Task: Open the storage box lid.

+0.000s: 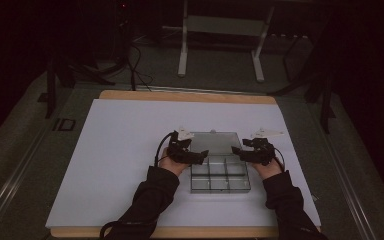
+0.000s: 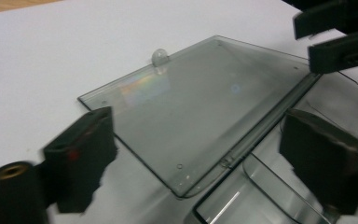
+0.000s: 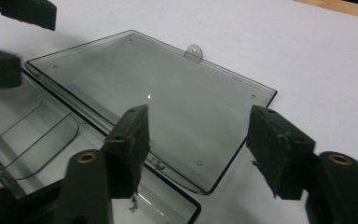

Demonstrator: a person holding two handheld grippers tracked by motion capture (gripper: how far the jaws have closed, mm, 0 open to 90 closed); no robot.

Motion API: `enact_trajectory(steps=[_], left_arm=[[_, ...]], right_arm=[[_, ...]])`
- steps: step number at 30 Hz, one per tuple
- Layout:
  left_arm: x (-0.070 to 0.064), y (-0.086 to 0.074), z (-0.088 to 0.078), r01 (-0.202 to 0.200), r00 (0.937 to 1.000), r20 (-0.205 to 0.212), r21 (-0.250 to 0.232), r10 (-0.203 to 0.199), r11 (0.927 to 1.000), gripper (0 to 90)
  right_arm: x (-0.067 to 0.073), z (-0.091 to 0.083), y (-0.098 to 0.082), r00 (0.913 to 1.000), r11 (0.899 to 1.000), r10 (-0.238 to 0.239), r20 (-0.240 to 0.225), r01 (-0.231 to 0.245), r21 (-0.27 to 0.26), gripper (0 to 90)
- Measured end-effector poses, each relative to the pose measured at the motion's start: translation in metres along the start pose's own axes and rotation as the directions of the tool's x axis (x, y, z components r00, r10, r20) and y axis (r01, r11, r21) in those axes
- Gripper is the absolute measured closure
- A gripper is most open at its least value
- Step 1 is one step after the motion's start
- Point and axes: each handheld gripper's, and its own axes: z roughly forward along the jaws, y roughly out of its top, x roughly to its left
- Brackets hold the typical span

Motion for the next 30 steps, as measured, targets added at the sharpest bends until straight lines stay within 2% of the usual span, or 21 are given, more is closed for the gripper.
enact_trajectory(steps=[1,3,4,6,8,10,15,22,26,30], left_arm=[[0.0,0.0,0.0,-0.007,0.9997,0.023,-0.001,0.007,1.0,8.0],[-0.002,0.001,-0.001,-0.011,0.9992,0.038,-0.002,0.011,0.9999,2.7],[-0.002,0.001,-0.001,-0.011,0.999,0.044,-0.004,0.012,0.9999,2.7],[-0.003,0.001,-0.001,-0.023,0.9988,0.043,-0.008,0.023,0.9997,2.7],[-0.005,0.002,-0.002,-0.044,0.998,0.044,-0.006,0.044,0.999,2.7],[-0.005,0.003,-0.003,-0.047,0.9969,0.063,-0.006,0.048,0.9989,2.6],[-0.011,0.002,-0.009,-0.072,0.996,0.055,0.007,0.071,0.9974,2.6],[-0.011,0.0,-0.018,-0.077,0.9956,0.054,0.007,0.077,0.997,2.6],[-0.011,-0.002,-0.024,-0.068,0.9953,0.069,-0.001,0.068,0.9977,2.6],[-0.013,-0.005,-0.03,-0.073,0.9948,0.071,-0.003,0.073,0.9974,2.6]], right_arm=[[0.0,0.0,0.0,1.0,1.0,0.002,-0.004,-0.003,-0.003,33.3],[-0.001,0.0,0.0,0.9997,1.0,0.013,-0.019,-0.013,0.0,22.9],[0.0,0.0,0.0,0.9998,1.0,-0.001,-0.02,0.001,0.001,19.9],[0.001,-0.001,0.0,0.9999,1.0,-0.005,-0.013,0.005,0.0,17.0],[0.002,-0.002,0.0,0.9991,1.0,-0.026,-0.032,0.026,0.016,15.4],[0.002,-0.003,0.0,0.999,1.0,-0.026,-0.037,0.027,0.013,15.4],[0.001,-0.007,0.001,0.9995,1.0,-0.018,-0.025,0.018,0.011,15.4],[0.002,-0.012,-0.001,0.9995,1.0,-0.024,-0.022,0.025,0.018,15.2],[0.002,-0.015,-0.002,0.9994,0.999,-0.025,-0.023,0.026,0.023,15.3],[0.004,-0.025,-0.005,0.9991,0.999,-0.031,-0.03,0.031,0.022,15.4]])
